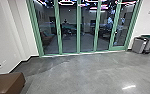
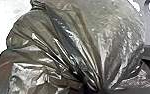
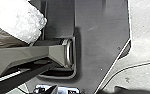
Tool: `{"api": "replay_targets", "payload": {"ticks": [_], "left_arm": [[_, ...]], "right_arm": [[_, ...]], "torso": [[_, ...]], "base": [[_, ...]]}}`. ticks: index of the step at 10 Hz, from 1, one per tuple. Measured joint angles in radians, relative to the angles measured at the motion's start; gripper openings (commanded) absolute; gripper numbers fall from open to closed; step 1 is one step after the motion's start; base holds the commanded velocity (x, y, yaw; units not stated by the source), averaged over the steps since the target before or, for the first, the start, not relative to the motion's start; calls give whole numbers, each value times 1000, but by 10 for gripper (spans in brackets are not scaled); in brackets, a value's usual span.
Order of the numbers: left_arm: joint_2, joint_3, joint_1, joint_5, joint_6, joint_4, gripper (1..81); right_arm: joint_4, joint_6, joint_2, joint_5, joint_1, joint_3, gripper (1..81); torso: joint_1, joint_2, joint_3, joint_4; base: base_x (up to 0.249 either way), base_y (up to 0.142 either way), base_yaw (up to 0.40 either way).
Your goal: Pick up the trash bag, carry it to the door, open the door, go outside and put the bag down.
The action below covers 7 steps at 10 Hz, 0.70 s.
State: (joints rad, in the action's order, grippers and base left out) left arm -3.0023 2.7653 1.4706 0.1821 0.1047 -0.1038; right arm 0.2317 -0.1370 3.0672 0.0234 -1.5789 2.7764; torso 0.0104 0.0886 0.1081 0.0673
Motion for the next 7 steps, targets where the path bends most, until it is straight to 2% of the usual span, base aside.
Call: {"api": "replay_targets", "payload": {"ticks": [7], "left_arm": [[5,-1,0,-4,0,0,10]], "right_arm": [[0,0,0,0,0,0,811]], "torso": [[0,0,0,0]], "base": [[0,0,0]]}}
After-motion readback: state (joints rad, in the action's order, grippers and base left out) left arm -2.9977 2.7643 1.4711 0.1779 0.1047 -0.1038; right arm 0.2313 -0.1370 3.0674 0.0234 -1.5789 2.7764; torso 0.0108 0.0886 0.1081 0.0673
